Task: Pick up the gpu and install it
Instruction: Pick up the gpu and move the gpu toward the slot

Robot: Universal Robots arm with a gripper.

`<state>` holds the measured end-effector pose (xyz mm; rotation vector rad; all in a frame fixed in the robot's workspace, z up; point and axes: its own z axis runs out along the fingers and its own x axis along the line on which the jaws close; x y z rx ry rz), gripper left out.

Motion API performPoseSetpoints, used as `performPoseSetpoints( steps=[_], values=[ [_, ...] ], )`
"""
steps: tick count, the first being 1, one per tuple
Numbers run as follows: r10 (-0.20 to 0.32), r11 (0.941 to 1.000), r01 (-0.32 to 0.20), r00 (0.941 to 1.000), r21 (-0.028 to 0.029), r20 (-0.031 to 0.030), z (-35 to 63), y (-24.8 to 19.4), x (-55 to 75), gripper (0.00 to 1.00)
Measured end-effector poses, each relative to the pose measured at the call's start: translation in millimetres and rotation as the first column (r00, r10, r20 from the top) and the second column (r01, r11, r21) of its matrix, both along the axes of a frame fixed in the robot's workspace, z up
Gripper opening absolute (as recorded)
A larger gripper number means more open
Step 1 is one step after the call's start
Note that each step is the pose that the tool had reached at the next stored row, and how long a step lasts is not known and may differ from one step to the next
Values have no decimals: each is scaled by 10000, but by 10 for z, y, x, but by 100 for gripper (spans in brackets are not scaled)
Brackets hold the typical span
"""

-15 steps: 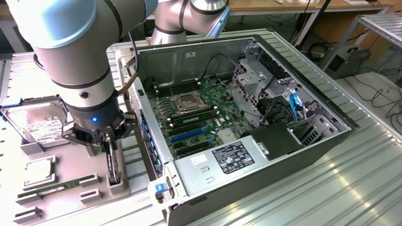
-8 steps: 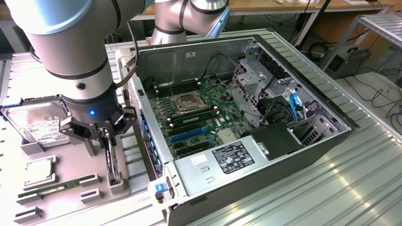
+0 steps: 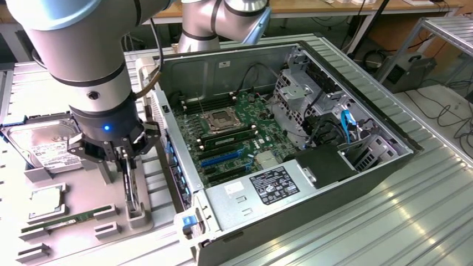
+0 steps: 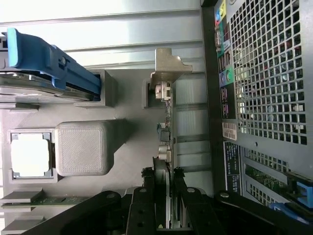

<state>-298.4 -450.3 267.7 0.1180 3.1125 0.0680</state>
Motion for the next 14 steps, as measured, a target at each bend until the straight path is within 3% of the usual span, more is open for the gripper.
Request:
performPoseSetpoints(
  steps=[2, 14],
  values=[
    [0, 10000, 0, 10000, 0, 1, 62, 0, 0, 26],
    [0, 10000, 0, 10000, 1, 1, 86, 0, 0, 26]
  ],
)
